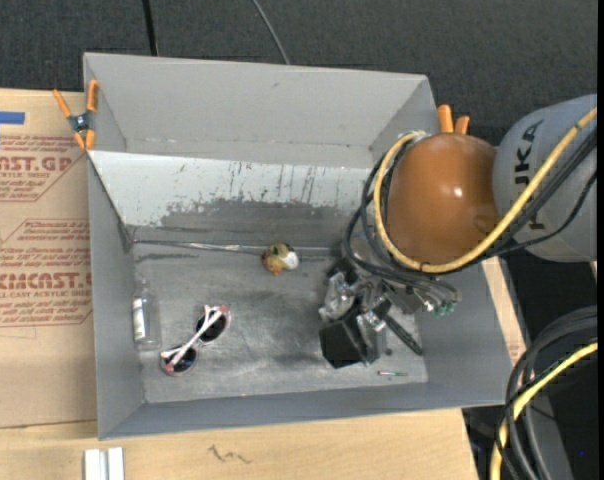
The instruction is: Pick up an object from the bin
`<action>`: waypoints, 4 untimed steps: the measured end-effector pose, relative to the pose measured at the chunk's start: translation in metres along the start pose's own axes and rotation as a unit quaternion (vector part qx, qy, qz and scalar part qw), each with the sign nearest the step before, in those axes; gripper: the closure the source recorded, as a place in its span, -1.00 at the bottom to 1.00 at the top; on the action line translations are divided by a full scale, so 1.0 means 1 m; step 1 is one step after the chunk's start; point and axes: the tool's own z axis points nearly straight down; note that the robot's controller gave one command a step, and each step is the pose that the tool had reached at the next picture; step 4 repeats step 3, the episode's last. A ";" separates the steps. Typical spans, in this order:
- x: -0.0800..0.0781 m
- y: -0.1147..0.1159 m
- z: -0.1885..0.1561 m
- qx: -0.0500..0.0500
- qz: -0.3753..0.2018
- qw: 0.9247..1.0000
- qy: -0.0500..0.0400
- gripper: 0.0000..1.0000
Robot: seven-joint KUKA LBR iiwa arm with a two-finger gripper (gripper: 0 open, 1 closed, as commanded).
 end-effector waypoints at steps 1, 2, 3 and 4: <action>-0.002 0.006 -0.016 0.000 -0.015 1.000 0.001 1.00; 0.000 -0.001 -0.022 0.000 -0.014 1.000 0.000 1.00; -0.001 0.009 -0.076 -0.001 -0.049 0.999 0.002 1.00; -0.001 0.009 -0.076 -0.001 -0.049 0.999 0.002 1.00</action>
Offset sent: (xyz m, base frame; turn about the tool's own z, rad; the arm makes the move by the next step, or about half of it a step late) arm 0.0019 -0.0085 0.0263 -0.0204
